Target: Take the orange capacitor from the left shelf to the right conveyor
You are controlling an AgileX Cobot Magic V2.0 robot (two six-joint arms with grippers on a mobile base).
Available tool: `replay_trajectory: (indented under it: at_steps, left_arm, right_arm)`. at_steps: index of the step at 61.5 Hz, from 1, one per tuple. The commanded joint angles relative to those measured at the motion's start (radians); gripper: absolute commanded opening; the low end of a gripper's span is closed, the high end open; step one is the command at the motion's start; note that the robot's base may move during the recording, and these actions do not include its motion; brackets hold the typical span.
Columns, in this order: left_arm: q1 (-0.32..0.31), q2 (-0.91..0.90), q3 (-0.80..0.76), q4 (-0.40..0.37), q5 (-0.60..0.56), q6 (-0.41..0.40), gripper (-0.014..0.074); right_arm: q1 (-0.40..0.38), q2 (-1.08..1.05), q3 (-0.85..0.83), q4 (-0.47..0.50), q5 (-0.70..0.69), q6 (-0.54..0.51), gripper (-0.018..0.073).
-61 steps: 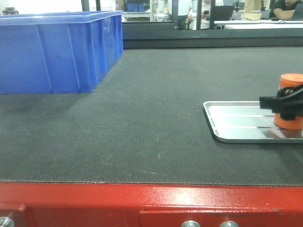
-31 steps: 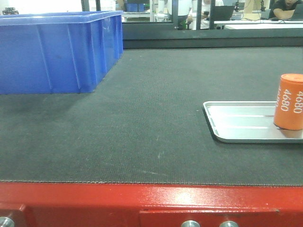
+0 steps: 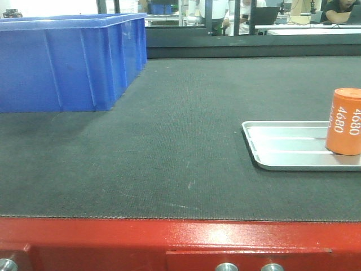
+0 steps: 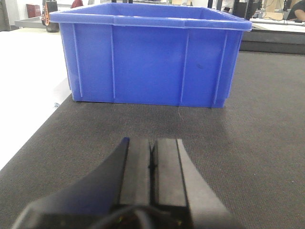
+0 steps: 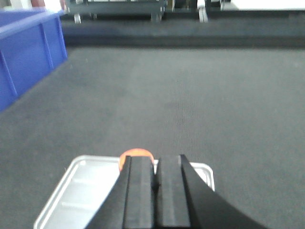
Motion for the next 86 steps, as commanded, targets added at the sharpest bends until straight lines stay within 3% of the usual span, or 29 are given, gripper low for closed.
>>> replay_trajectory:
  at_steps: [1, 31, 41, 46, 56, 68, 86]
  left_arm:
    - [0.002, -0.012, -0.005, -0.002, -0.092, -0.001, -0.0127]
    - [0.002, -0.012, -0.005, -0.002, -0.092, -0.001, -0.0127]
    - [0.002, -0.012, -0.005, -0.002, -0.092, -0.001, -0.0127]
    - [0.002, -0.012, -0.005, -0.002, -0.092, -0.001, -0.0127]
    - [0.002, -0.012, -0.005, -0.002, -0.092, -0.001, -0.0127]
    - [0.002, -0.012, -0.005, -0.002, -0.092, -0.001, -0.0127]
    - [0.002, -0.01, -0.005, -0.002, -0.092, -0.001, -0.0127]
  right_arm:
    - [-0.005, -0.018, -0.028, -0.003, -0.104, 0.001, 0.0055]
    - [-0.008, -0.018, -0.024, -0.002, -0.112, -0.001, 0.0055]
    - [-0.059, -0.062, -0.015, 0.124, -0.085, -0.136, 0.0055]
    - [-0.103, -0.118, 0.017, 0.17, -0.072, -0.184, 0.0055]
    - [-0.163, -0.258, 0.148, 0.183, -0.083, -0.186, 0.0055]
    - [-0.173, -0.38, 0.335, 0.196, -0.158, -0.186, 0.0055]
    - [-0.173, -0.382, 0.333, 0.181, -0.121, -0.187, 0.0055]
